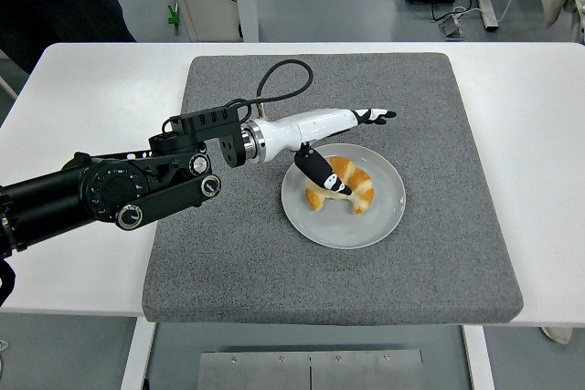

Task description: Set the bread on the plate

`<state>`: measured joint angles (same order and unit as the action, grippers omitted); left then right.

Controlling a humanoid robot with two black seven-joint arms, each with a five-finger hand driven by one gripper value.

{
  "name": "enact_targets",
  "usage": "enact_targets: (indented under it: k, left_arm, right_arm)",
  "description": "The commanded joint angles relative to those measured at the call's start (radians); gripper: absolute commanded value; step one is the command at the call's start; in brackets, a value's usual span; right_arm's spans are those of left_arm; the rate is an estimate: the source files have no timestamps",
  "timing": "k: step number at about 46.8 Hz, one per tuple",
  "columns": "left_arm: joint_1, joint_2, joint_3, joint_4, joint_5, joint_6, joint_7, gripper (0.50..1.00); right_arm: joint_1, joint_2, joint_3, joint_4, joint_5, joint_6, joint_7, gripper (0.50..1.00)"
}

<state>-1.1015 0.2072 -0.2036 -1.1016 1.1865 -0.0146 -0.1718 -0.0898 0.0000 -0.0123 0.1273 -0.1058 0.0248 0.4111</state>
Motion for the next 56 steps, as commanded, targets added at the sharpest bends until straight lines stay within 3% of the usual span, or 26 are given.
enact_targets:
  k: [1,24,39,52,56]
  left_arm:
    - [0.005,0.0,-0.039,0.0,-0.041,-0.025,0.0,0.969]
    - [0.051,0.031,-0.235,0.0,-0.176,-0.024,-0.034,0.971]
    - [0.052,0.074,-0.289,0.019,-0.376,-0.016,-0.035,0.971]
    - [0.063,0.064,-0.358,0.022,-0.53,0.016,-0.035,0.971]
    - [0.075,0.063,-0.358,0.029,-0.582,0.051,-0.037,0.971]
  right_arm:
    - [-0.001,0.0,0.0,0.0,0.0,0.0,0.0,1.0]
    - [-0.001,0.0,0.0,0.0,0.0,0.0,0.0,1.0]
    - [-0.001,0.0,0.0,0.0,0.0,0.0,0.0,1.0]
    - [0.001,0.0,0.0,0.0,0.0,0.0,0.0,1.0]
    - [-0.001,0.0,0.0,0.0,0.0,0.0,0.0,1.0]
